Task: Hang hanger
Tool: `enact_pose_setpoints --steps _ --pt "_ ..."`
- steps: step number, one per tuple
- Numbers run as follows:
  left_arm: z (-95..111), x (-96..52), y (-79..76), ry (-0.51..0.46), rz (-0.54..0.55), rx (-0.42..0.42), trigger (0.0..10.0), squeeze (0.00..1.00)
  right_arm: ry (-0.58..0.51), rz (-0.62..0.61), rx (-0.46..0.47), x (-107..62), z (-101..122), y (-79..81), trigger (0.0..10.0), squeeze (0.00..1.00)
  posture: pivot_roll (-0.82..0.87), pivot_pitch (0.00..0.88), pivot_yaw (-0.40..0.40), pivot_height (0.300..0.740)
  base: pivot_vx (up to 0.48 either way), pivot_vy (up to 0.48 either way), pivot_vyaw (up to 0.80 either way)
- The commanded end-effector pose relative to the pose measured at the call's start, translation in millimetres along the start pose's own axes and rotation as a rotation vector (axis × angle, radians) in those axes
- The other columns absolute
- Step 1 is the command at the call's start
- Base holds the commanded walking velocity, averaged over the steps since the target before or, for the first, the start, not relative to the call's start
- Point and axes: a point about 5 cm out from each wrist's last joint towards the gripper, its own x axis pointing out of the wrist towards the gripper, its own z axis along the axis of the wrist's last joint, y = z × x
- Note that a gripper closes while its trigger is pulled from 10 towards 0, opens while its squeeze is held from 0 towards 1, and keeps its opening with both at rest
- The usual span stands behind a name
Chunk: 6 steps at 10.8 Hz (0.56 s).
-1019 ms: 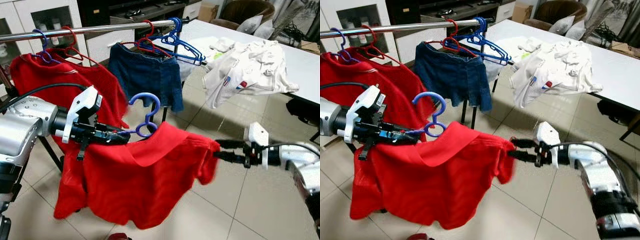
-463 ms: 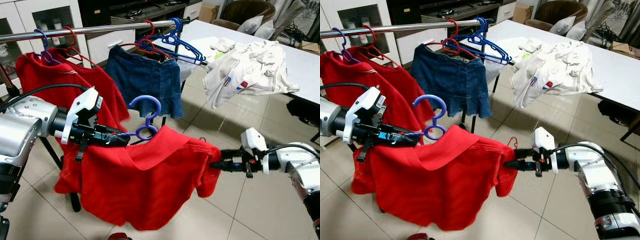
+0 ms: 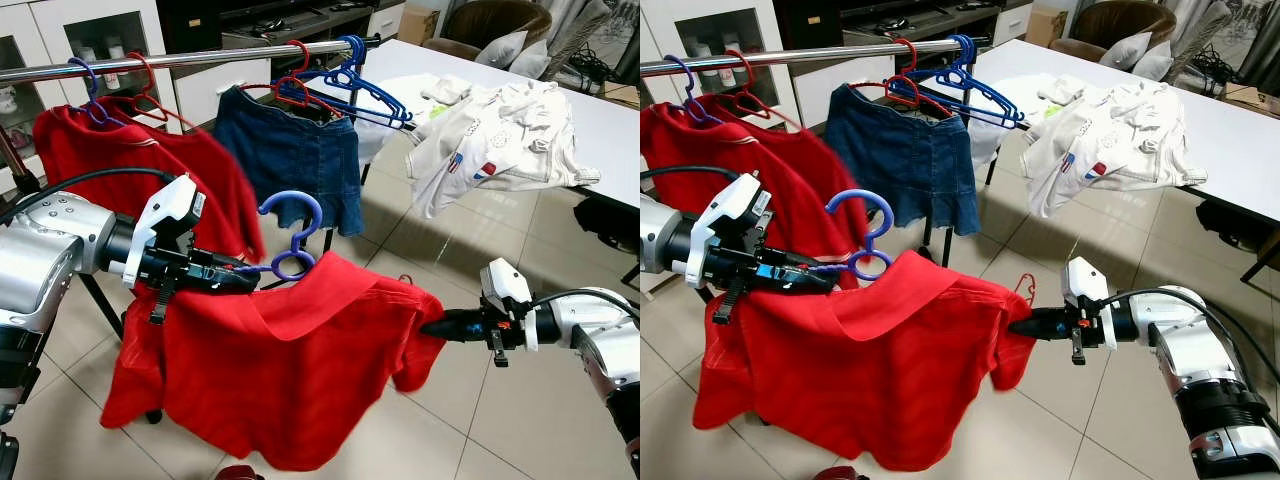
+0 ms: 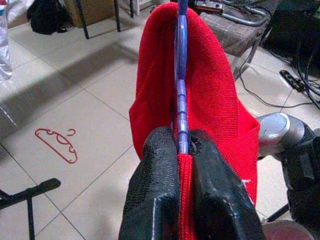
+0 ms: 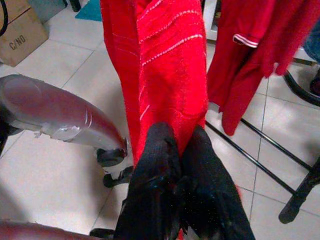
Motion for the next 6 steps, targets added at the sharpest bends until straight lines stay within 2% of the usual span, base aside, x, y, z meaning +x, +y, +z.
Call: enact_pose_setpoints --steps 1,6 --pt "6.8 -2.1 0.8 -0.012 -0.005 0.027 0.0 0.0 0.007 -0.001 0.014 -5.8 -0.3 -1.0 0.0 0.0 0.1 0.0 -0.071 0.74 0.0 0.0 0.0" --pt "7.3 -1.9 1.6 -0.019 0.0 0.032 0.0 0.0 -0.015 0.009 0.043 -5.7 0.6 1.5 0.0 0.0 0.1 0.0 -0.071 0.74 0.0 0.0 0.0"
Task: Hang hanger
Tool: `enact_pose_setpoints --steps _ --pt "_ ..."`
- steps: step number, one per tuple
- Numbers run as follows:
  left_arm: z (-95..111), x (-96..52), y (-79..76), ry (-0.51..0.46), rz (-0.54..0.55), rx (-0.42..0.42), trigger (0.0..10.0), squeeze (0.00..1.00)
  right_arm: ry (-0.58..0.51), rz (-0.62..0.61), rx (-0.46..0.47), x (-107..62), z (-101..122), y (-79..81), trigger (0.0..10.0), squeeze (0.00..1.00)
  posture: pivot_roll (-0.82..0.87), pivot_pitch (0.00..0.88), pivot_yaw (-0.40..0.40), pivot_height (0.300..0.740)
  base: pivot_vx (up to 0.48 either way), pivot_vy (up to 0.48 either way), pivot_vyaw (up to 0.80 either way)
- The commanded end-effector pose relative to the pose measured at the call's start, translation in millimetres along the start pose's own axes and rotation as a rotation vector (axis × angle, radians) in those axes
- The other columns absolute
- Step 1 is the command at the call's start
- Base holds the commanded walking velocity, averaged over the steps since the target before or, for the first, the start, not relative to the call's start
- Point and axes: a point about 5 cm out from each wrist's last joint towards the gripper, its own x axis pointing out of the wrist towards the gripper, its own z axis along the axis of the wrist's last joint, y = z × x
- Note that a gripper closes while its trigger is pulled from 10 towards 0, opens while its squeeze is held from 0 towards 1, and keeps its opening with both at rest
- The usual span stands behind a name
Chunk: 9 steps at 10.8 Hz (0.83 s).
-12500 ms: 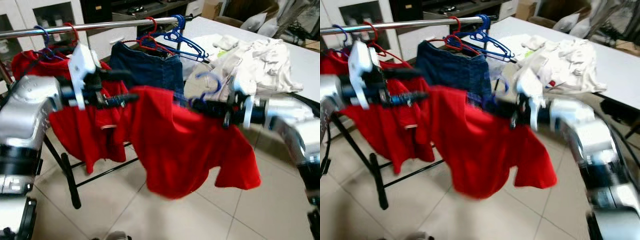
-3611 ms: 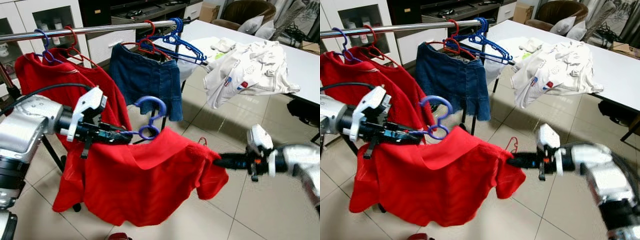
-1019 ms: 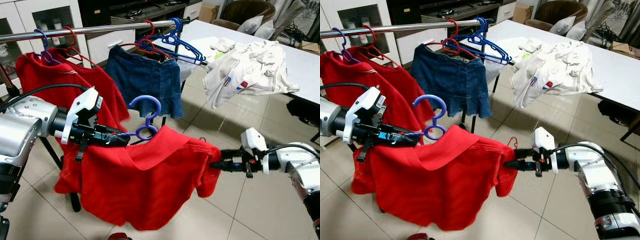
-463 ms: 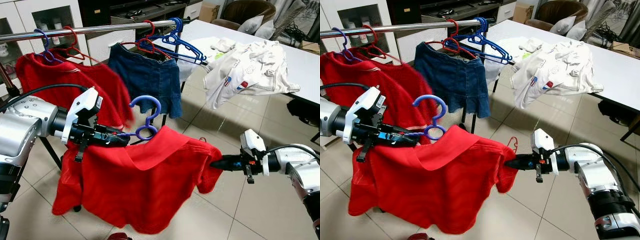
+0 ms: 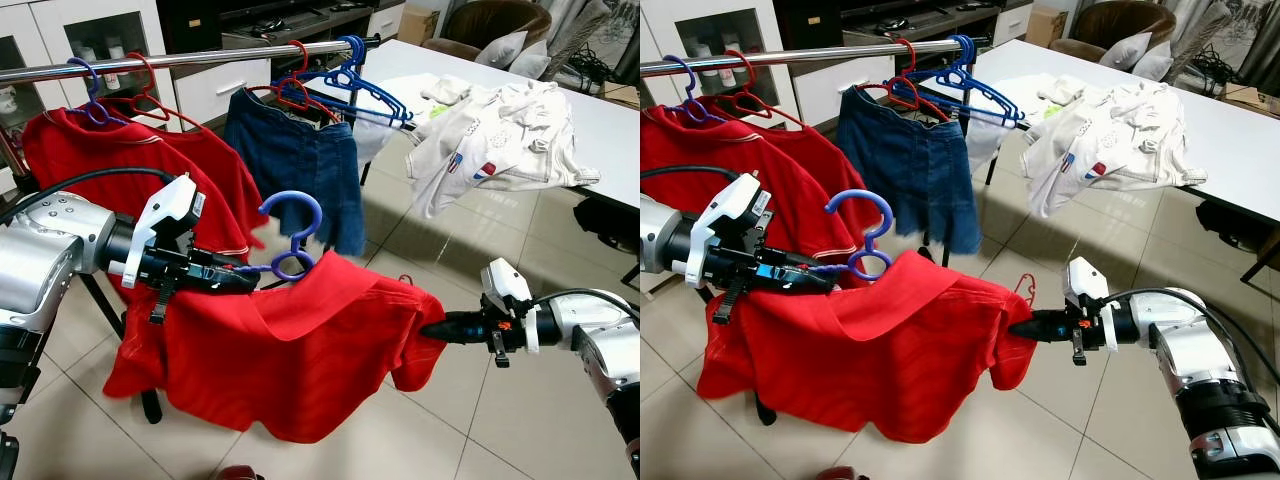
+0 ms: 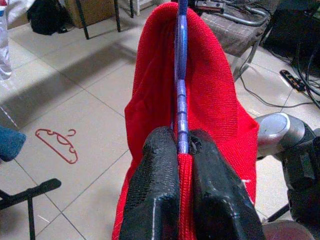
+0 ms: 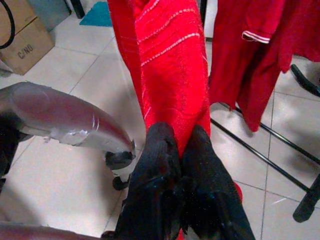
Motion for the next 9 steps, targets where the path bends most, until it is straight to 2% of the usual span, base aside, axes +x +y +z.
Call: enact_pose_setpoints --steps 1,3,4,6,9 --pt "7 -1.6 1.3 -0.021 0.001 0.03 0.0 0.0 -0.011 -0.004 -0.004 -5.7 2 1.2 0.0 0.0 0.1 0.0 -0.073 0.74 0.0 0.0 0.0" --pt "11 -3.0 2.0 -0.047 0.012 0.036 0.0 0.0 0.013 -0.077 0.028 -8.5 -8 -1.6 0.0 0.0 0.1 0.0 -0.075 0.74 0.0 0.0 0.0" --pt "11 -4.7 2.0 -0.046 0.017 0.037 0.0 0.0 -0.05 -0.157 0.073 -12.3 -11 -6.7 0.0 0.0 0.1 0.0 -0.076 0.74 0.0 0.0 0.0" --pt "9 -8.9 1.9 -0.035 0.034 0.029 0.0 0.0 -0.106 -0.245 0.127 -21.5 -17 -10.5 0.0 0.0 0.11 0.0 -0.076 0.74 0.0 0.0 0.0" --pt "5 -15.2 2.5 -0.028 0.066 0.012 0.0 0.0 -0.119 -0.354 0.196 -40.9 -31 -10.4 0.0 0.0 0.11 0.0 -0.074 0.74 0.0 0.0 0.0"
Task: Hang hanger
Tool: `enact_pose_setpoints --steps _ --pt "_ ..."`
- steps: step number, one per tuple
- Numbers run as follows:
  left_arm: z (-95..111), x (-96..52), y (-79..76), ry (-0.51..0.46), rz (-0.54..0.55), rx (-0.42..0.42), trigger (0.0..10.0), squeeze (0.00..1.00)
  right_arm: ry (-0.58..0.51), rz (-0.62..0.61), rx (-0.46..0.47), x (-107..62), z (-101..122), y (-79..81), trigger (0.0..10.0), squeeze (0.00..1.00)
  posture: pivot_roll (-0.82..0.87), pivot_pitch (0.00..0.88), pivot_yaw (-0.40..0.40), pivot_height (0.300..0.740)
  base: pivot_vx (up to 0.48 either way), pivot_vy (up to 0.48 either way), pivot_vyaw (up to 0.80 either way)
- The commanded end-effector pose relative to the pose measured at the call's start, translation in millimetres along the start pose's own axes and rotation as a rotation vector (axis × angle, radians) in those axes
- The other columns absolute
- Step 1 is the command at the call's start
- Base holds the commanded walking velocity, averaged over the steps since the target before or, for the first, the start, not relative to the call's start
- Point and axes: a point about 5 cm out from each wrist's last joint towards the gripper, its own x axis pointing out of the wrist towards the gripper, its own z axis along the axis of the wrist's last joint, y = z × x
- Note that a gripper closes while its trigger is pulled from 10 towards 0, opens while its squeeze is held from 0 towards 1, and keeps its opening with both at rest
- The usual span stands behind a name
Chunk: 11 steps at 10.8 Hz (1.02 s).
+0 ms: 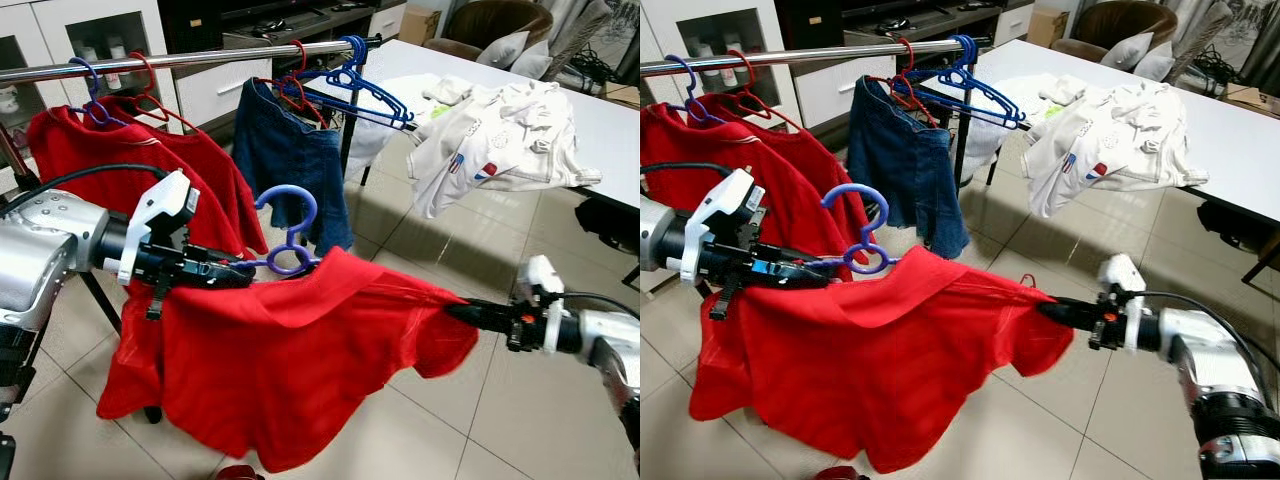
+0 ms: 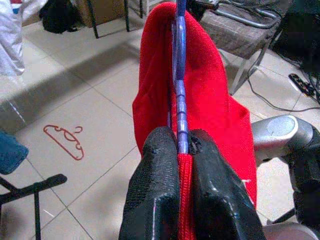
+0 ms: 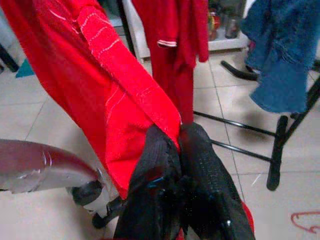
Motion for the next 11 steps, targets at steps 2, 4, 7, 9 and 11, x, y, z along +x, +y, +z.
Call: enact_pose_setpoints --steps 2,4,7,9,11 --pt "9 -13.7 2.9 -0.035 0.055 0.032 0.0 0.0 0.028 -0.098 0.031 -20.9 -11 -6.1 0.0 0.0 0.11 0.0 -0.074 0.74 0.0 0.0 0.0" --pt "10 -15.9 3.9 -0.042 0.066 0.032 0.0 0.0 0.033 -0.152 0.058 -28.9 -19 -8.7 0.0 0.0 0.12 0.0 -0.07 0.74 0.0 0.0 0.0" --pt "11 -15.6 4.4 -0.042 0.065 0.033 0.0 0.0 0.031 -0.148 0.025 -22.6 -18 -7.2 5.0 0.0 0.12 0.0 -0.065 0.74 0.0 0.0 0.0" --pt "13 -10.3 5.7 -0.044 0.057 0.039 0.0 0.0 -0.047 -0.059 -0.014 -14.5 0 -2.5 10.0 1.0 0.12 0.0 -0.059 0.74 0.0 0.0 0.0" --pt "11 -4.0 14.6 -0.031 0.104 0.044 0.0 0.0 -0.02 0.032 -0.104 -20.7 17 6.6 10.0 1.0 0.11 0.0 -0.054 0.74 0.0 0.0 0.0"
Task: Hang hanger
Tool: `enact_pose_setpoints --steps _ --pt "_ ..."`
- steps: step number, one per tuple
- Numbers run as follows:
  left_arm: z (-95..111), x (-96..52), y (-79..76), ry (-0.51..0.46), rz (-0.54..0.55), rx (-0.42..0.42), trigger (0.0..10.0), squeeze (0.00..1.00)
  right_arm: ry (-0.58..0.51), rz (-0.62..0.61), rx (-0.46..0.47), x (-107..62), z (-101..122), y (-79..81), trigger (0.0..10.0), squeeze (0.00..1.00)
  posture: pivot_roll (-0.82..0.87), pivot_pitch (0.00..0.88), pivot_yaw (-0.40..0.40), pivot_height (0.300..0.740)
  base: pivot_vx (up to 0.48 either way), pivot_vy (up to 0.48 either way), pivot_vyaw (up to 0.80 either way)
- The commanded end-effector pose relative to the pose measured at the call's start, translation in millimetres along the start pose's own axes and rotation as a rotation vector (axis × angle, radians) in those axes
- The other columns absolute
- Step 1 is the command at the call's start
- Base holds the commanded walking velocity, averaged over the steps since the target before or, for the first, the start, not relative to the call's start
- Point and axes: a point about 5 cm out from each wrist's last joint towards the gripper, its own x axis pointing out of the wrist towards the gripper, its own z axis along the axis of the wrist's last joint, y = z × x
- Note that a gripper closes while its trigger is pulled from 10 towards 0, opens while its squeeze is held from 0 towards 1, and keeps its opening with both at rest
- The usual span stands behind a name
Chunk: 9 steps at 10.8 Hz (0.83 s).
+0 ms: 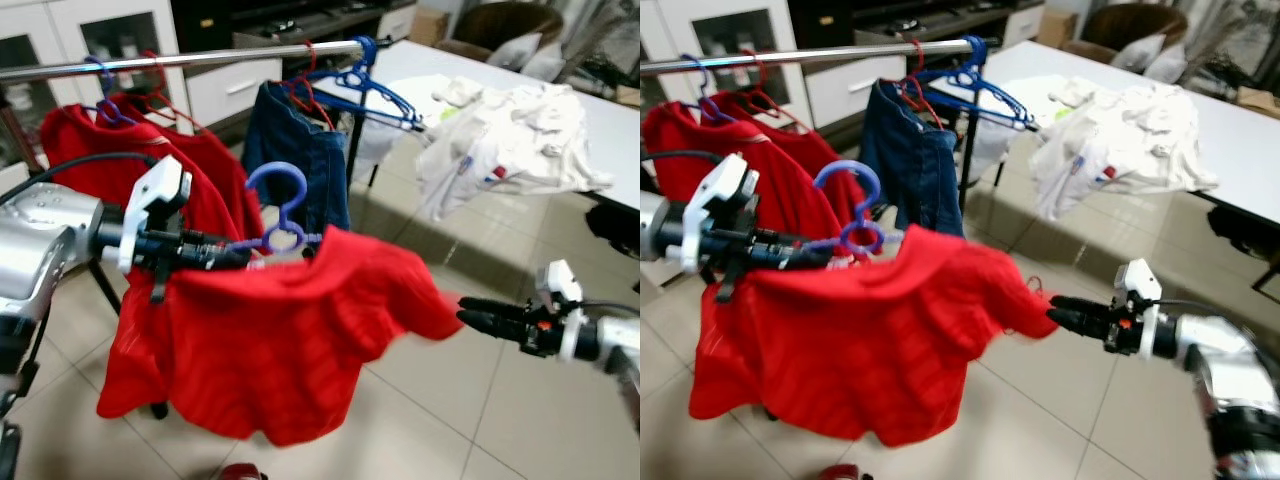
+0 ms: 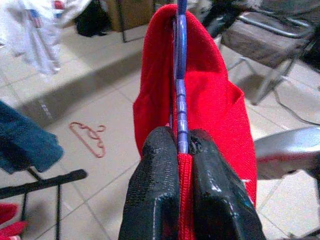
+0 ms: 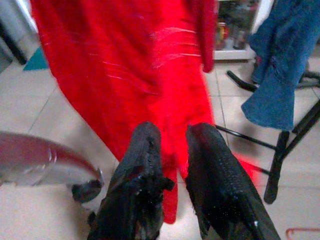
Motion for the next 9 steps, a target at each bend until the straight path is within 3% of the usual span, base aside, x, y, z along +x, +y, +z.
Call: enact_pose_setpoints --steps 1,2,4,5,6,7,8,9 --pt "9 3.6 3.5 -0.006 0.013 0.047 0.0 0.0 -0.014 0.001 -0.063 -8.7 17 -0.5 10.0 1.0 0.1 0.0 -0.051 0.74 0.0 0.0 0.0" --pt "9 5.4 4.5 -0.008 0.016 0.047 0.0 0.0 -0.038 0.003 -0.091 -10.6 27 0.0 10.0 1.0 0.1 0.0 -0.05 0.74 0.0 0.0 0.0" --pt "7 14.5 5.8 0.029 -0.007 0.069 0.0 0.0 -0.197 0.049 -0.162 -13.4 83 6.1 10.0 1.0 0.09 0.0 -0.047 0.74 0.0 0.0 0.0" --pt "12 28.2 1.9 0.022 -0.058 0.089 0.0 0.0 -0.209 0.156 -0.229 5.8 108 20.5 10.0 1.0 0.09 0.0 -0.048 0.74 0.0 0.0 0.0" --pt "14 35.1 -0.7 0.029 -0.077 0.109 0.0 0.0 -0.177 0.196 -0.26 18.3 111 26.7 10.0 1.0 0.09 0.0 -0.052 0.74 0.0 0.0 0.0" --pt "20 46.1 -5.2 0.025 -0.097 0.144 0.0 0.0 -0.165 0.259 -0.267 36.6 115 36.9 10.0 0.07 0.1 0.0 -0.058 0.74 0.0 0.0 0.0" --pt "28 61.4 -10.8 0.009 -0.117 0.18 0.0 0.0 -0.194 0.33 -0.251 58.6 123 51.7 10.0 0.0 0.1 0.0 -0.069 0.74 0.0 0.0 0.0" --pt "26 66.4 -11.9 0.04 -0.118 0.2 0.0 0.0 -0.201 0.364 -0.243 65.9 126 57.8 10.0 0.0 0.1 0.0 -0.07 0.74 0.0 0.0 0.0"
